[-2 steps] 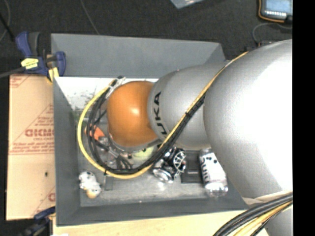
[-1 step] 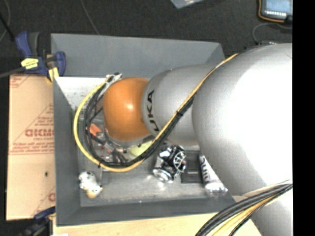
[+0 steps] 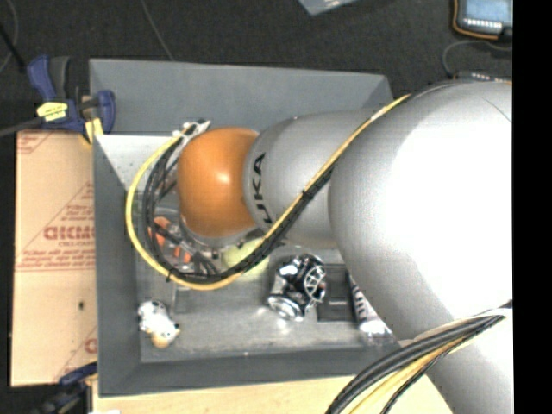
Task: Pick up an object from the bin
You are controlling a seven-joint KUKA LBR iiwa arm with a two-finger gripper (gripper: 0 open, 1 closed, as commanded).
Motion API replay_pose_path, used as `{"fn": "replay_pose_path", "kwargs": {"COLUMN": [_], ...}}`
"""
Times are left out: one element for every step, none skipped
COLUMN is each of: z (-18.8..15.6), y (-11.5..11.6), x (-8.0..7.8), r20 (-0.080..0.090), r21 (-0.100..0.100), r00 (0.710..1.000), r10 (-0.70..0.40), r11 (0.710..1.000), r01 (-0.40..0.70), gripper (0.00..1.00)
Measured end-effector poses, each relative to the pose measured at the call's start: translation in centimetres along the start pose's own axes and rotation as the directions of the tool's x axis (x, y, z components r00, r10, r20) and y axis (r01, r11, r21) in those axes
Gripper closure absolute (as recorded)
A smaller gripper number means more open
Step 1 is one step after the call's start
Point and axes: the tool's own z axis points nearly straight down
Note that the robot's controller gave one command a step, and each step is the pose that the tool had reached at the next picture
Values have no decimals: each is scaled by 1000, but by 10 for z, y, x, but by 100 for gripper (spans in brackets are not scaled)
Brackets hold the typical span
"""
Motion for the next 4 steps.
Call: {"fn": "replay_pose_path", "kwargs": {"z": [0, 4, -10, -31], "y": [-1, -12, -13, -13], "x": [-2, -15, -20, -45], "r20": [1, 2, 1, 2], "r21": [0, -1, 1, -1], "r00": [1000, 1000, 968, 978], "r10": [1, 1, -252, -208], "r11": [1000, 1000, 968, 978], "r01": [-1, -1, 252, 208], "gripper": [0, 0, 0, 0]}}
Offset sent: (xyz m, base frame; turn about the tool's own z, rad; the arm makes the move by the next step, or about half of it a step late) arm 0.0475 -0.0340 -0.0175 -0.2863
